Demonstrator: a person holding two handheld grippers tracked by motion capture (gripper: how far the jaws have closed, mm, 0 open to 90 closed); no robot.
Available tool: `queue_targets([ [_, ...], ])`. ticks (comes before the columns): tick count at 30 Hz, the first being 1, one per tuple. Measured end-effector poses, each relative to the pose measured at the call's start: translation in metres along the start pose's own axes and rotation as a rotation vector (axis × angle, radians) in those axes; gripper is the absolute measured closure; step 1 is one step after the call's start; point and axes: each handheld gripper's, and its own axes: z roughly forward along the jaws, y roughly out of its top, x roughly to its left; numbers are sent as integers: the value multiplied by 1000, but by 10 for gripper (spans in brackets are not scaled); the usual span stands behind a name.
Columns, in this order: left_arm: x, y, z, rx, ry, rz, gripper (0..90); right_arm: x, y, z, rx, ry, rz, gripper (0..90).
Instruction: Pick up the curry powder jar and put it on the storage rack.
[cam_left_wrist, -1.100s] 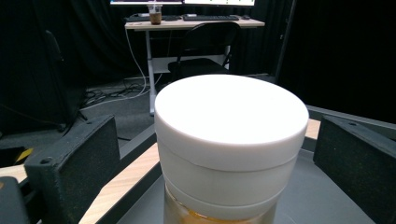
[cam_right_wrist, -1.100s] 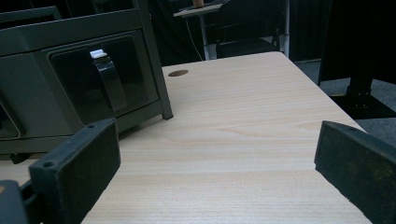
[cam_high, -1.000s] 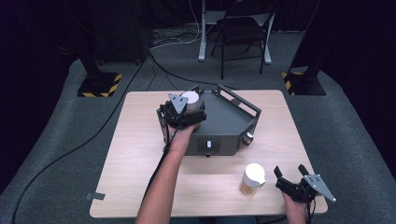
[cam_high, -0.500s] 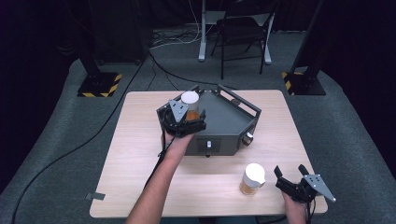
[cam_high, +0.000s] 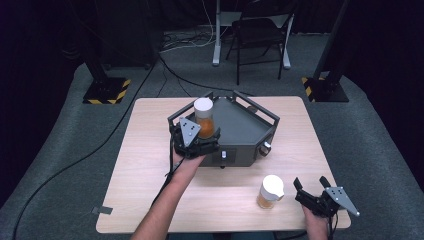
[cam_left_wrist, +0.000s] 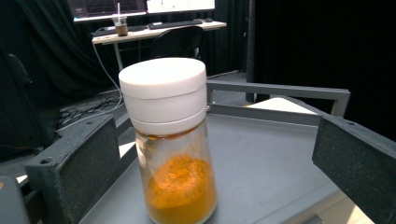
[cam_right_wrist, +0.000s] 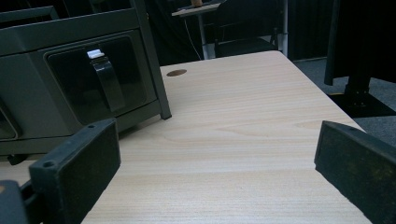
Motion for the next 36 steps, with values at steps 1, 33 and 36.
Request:
queue_targets([
  [1,0,-2,-3,-5,-4,-2,1,0,0,0,0,0,0,0],
  [33,15,-46,-47,-17,-66,-23,2,1,0,0,1,-3,-3,0],
  [36,16,-52,-51,-14,-59,-26,4,1,0,0,0,-4,-3,0],
])
